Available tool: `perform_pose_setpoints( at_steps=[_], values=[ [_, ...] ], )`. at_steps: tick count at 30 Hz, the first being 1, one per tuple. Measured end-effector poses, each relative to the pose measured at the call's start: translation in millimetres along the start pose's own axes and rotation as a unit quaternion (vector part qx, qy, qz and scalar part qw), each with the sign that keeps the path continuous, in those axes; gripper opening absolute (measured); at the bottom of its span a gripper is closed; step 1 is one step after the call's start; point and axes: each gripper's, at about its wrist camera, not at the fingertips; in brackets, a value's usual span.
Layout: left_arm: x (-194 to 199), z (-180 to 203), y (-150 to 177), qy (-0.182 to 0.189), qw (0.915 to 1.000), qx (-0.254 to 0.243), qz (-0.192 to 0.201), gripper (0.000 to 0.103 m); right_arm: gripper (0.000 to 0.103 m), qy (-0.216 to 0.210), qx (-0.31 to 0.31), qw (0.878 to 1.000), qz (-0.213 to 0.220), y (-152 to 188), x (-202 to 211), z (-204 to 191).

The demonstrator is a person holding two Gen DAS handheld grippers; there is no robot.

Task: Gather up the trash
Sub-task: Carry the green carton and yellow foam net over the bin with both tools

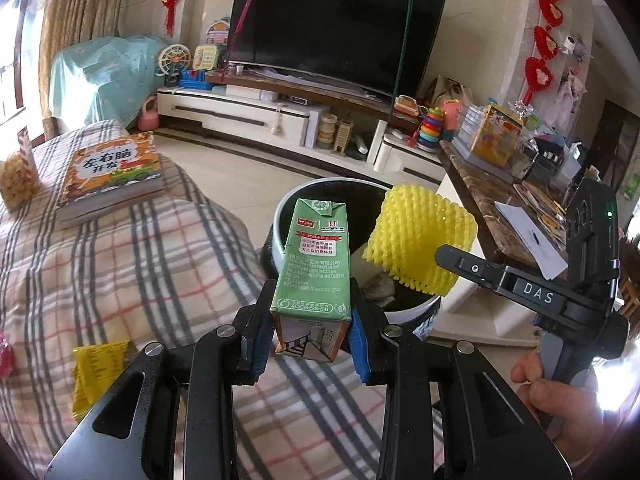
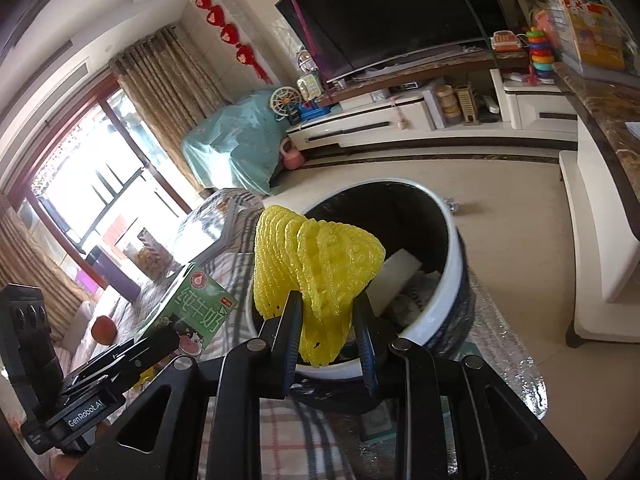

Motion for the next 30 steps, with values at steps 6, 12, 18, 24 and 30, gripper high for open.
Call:
perform_pose_setpoints(
  at_steps=[6,12,18,24,30],
  values=[
    [-10.2,5.6,-2.0,0.002,1.0,-0.004,-0.007,0.031,0.026,0.006,-0.005,1.0,0.001,-2.7,0.9,9.6],
    [-19.3,11.0,-5.5,0.005,0.9999,-0.006,-0.012,0.031,0.026,0.011,-0.005,1.0,0.002,-4.5,1.2,13.2],
    [-27.6,17.1,-9.7,0.008,0.9998,-0.009,-0.013,0.031,0.026,0.018,-0.006,1.0,0.002,-7.8,0.3,19.4],
    [-34.5,23.3,-13.2,0.008,0.9998,-0.014,-0.015,0.031,0.026,0.02,-0.005,1.0,0.001,-9.4,-0.7,21.8],
    [-39.2,25.9,-15.7,0.007,0.9997,-0.017,-0.018,0.031,0.026,0.02,-0.004,1.0,0.0,-10.1,-1.5,22.3]
  ],
)
Point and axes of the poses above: each gripper's, at about its wrist camera, not at the fingertips, and x roughly against the way its jaws point, z to its right, y to its underside, and after that the axes turned 4 degrees about z, right-handed
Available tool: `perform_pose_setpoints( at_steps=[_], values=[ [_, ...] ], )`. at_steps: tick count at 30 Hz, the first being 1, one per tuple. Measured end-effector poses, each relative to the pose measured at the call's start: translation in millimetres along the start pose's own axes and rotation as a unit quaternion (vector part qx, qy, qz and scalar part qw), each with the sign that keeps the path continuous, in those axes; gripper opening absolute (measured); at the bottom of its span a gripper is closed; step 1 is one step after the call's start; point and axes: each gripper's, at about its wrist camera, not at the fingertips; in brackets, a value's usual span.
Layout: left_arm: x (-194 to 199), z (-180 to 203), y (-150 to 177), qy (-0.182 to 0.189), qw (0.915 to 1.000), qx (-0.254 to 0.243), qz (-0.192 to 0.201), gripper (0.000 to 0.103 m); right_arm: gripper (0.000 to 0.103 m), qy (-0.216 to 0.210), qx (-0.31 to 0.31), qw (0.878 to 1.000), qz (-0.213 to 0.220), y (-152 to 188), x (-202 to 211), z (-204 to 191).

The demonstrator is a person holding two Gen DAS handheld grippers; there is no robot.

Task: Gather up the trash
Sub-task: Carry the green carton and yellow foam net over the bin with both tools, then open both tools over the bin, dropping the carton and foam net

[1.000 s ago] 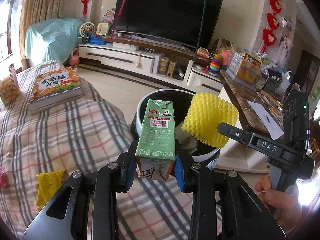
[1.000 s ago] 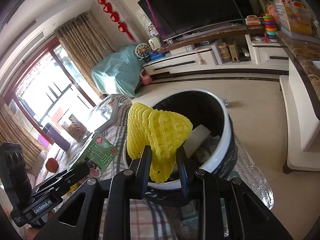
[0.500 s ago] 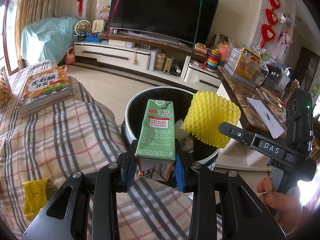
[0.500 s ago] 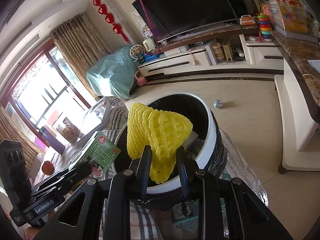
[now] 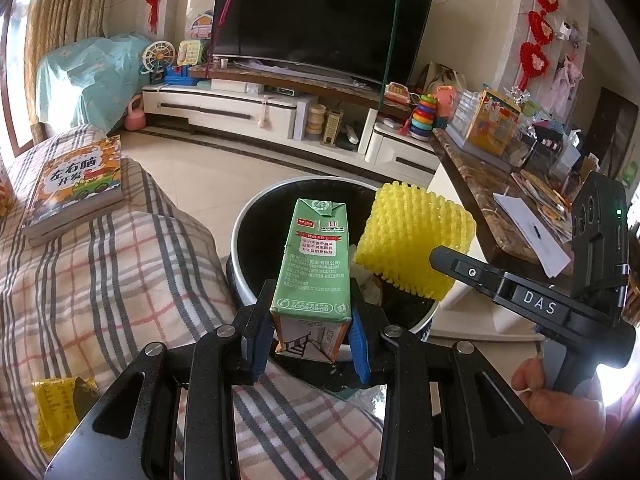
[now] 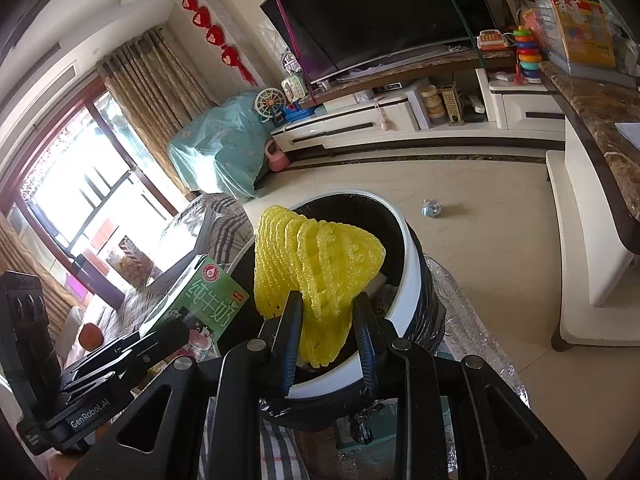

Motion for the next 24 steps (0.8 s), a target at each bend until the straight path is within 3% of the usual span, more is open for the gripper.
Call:
perform_pose_setpoints(
  at_steps=[24],
  values=[
    [-21.0,6.0,-6.5,-0.01,0.9998,-0.001,-0.015,0.031,0.029,0.015,0.021,1.0,-0.014,-9.3,-17.2,-4.4]
  ],
)
Point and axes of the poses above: each gripper's, at about its wrist camera, not at the fingertips, and x roughly against the way its jaws point, z to its right, y to its underside, and after that the axes turned 4 degrees about z, right-handed
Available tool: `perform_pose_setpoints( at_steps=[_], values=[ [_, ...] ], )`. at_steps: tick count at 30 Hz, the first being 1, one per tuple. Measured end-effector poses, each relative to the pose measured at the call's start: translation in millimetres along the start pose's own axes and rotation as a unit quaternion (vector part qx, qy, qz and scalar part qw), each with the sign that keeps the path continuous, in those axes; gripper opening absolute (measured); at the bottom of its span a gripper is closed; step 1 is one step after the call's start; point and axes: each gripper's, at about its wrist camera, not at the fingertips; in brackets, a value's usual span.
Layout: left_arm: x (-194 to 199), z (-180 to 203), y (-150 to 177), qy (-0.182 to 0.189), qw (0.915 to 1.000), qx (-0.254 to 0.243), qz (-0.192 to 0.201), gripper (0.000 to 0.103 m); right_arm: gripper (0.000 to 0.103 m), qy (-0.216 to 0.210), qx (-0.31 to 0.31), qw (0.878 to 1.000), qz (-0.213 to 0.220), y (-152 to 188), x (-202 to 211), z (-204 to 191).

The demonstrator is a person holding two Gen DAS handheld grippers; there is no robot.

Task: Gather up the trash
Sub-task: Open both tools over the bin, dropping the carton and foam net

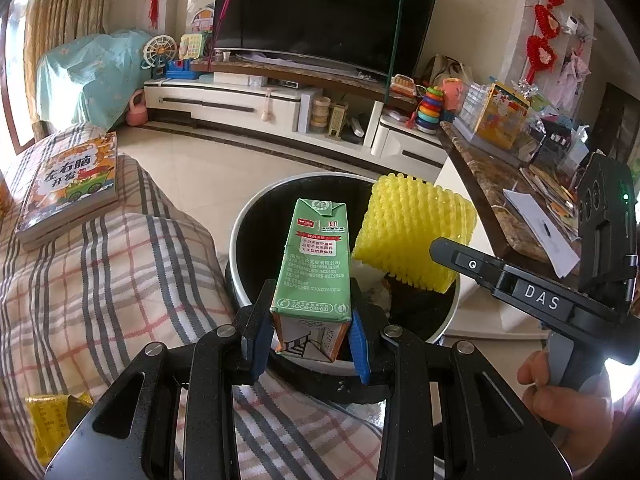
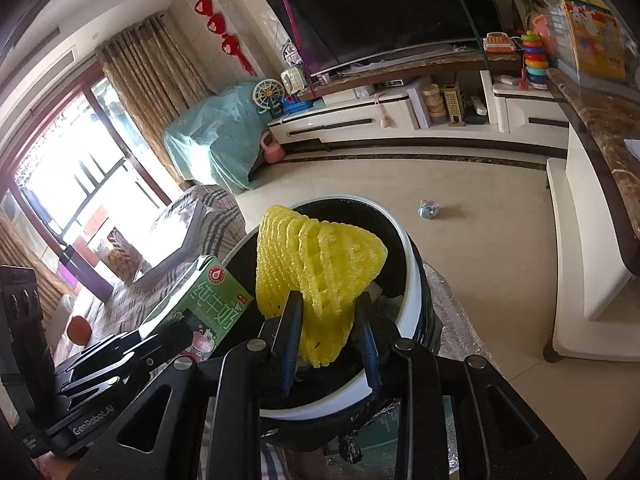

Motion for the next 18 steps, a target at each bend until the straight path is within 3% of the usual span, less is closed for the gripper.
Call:
perform_pose_setpoints(
  at_steps=[10,12,13,14,18],
  values=[
    [-7.6,2.5,-0.6,-0.005,1.0,-0.001,-0.007,0.032,0.031,0.006,0.002,1.0,-0.001,-2.1,-2.9,-0.6],
    [-6.7,1.3,-0.7,-0.005,1.0,0.002,-0.008,0.048,0.048,0.002,-0.007,1.0,-0.006,-3.3,-4.1,2.1],
    [-4.8,0.9,-0.4,-0.007,1.0,0.004,-0.004,0.06,0.066,-0.003,-0.012,1.0,-0.007,-3.6,-4.2,3.3],
    [-1.9,-0.1,0.0,-0.009,0.9999,0.005,0.001,0.063,0.073,-0.008,-0.012,1.0,-0.002,-3.5,-2.7,3.1],
    [6.6,-5.2,4.7,-0.011,0.9999,0.008,0.007,0.063,0.079,-0.003,-0.009,1.0,0.006,-3.3,3.4,1.5]
  ],
)
Point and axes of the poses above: each gripper's, at about its wrist camera, not at the fingertips, and x roughly against the way its jaws point, z to its right, y to its underside, and after that the axes turned 4 degrees about z, right-handed
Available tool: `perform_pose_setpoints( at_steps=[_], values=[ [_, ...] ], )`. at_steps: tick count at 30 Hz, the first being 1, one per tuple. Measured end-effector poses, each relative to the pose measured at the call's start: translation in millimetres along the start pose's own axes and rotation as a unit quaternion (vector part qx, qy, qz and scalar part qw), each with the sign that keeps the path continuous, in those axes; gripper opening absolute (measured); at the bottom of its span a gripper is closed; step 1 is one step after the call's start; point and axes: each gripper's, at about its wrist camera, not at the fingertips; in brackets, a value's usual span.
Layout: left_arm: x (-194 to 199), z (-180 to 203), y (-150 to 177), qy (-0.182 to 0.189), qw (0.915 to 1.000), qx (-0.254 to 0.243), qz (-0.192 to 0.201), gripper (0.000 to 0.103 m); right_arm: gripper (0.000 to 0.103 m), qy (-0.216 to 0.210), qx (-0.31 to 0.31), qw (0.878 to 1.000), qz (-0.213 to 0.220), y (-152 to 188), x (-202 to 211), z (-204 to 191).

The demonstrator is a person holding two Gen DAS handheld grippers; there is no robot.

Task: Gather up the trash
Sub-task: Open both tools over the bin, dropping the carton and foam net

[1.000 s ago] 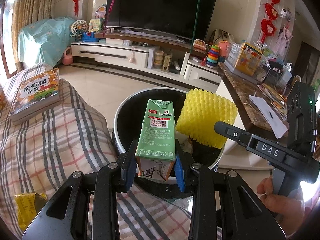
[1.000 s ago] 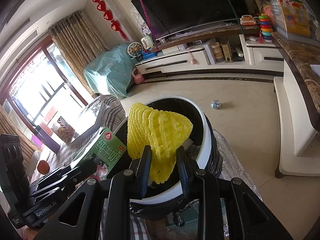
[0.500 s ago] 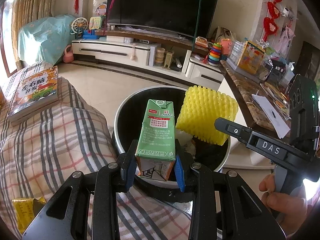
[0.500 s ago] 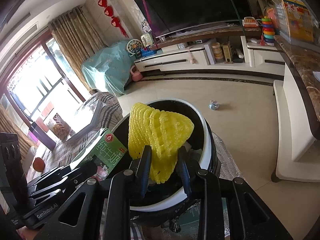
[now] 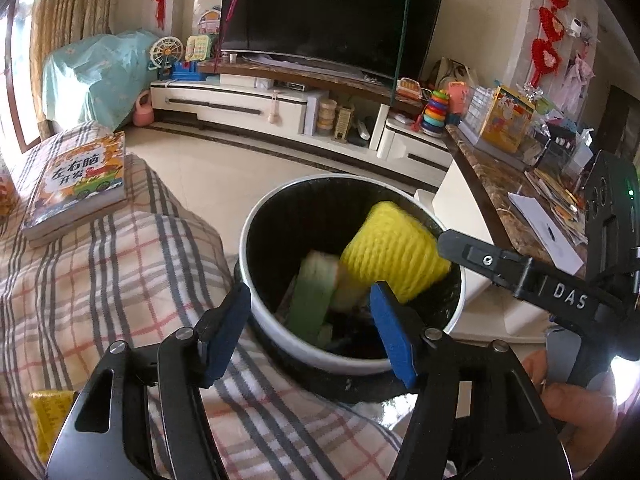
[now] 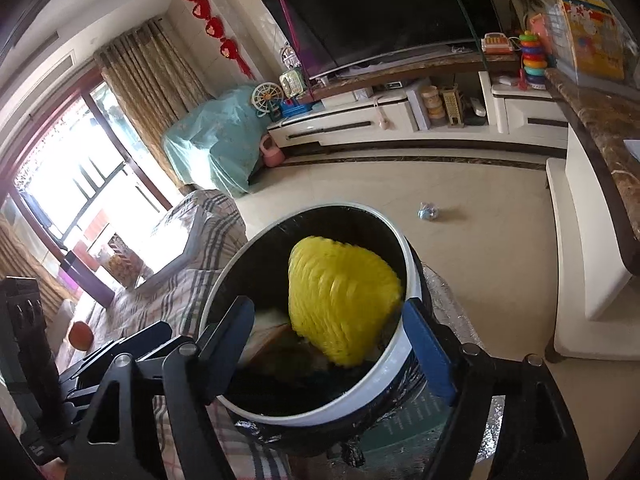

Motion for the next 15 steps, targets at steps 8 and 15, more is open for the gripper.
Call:
perform_pose_setpoints(
  at_steps=[8,15],
  values=[
    [26.9,-21.7,19.1,-0.002,0.9996,0.027,0.006,0.064,0.079,-0.01,0.007,1.0,0.017,2.5,15.7,-14.8],
    [64.3,-42.1,39.0,-0.019,0.9986,0.042,0.024,0.065,0.081,-0.028,0.018,0.999,0.024,8.0,22.7,-37.0]
  ],
)
Point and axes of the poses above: each gripper's, at about its wrist camera, not at the fingertips, and x roughly against the way its jaws point, z to its right, y to its underside, and after that the axes turned 4 degrees about z, right-handed
